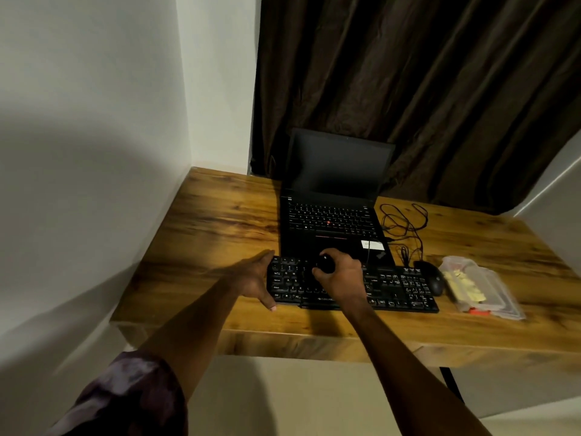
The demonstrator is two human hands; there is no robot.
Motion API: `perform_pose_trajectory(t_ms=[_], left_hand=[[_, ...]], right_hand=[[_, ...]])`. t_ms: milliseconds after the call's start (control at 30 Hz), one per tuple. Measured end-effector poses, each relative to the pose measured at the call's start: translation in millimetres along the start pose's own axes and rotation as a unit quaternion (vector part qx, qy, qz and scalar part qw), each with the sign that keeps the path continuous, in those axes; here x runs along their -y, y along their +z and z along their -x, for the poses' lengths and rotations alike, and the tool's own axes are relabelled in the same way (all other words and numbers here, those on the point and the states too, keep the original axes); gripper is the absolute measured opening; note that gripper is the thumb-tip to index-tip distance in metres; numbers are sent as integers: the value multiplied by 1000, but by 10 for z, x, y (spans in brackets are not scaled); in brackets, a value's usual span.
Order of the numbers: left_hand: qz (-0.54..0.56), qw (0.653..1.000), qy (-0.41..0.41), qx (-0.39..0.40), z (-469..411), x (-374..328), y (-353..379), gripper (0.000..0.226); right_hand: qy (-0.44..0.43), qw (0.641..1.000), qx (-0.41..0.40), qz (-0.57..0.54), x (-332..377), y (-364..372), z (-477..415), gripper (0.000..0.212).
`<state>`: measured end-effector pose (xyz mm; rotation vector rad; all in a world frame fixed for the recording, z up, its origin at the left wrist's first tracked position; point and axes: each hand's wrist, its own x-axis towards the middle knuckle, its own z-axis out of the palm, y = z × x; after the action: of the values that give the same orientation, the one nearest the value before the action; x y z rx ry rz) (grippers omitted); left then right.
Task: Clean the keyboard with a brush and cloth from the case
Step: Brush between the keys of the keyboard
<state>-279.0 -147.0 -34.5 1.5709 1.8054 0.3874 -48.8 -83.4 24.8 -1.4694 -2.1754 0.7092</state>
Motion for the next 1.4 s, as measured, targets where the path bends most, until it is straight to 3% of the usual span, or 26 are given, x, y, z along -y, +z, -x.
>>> perform_pose_trajectory(t_ms=[300, 533, 867, 1167, 1400], left_hand=[[-13, 1000, 3, -2, 85, -138, -47, 132], [-89, 996, 10, 8, -13, -236, -41, 143], [-105, 994, -26, -8, -35, -244, -10, 149], [-88, 996, -18, -17, -42, -238, 6, 140], [-122, 992, -32, -12, -76, -268, -5, 144]], right_hand=[[47, 997, -54, 25, -266, -296, -2, 40], [8, 1000, -26, 2, -91, -144, 31, 39], [42, 997, -61, 26, -478, -478, 19, 38], [27, 999, -20, 3, -508, -208, -141, 38], [59, 995, -74, 39, -728, -598, -53, 37]])
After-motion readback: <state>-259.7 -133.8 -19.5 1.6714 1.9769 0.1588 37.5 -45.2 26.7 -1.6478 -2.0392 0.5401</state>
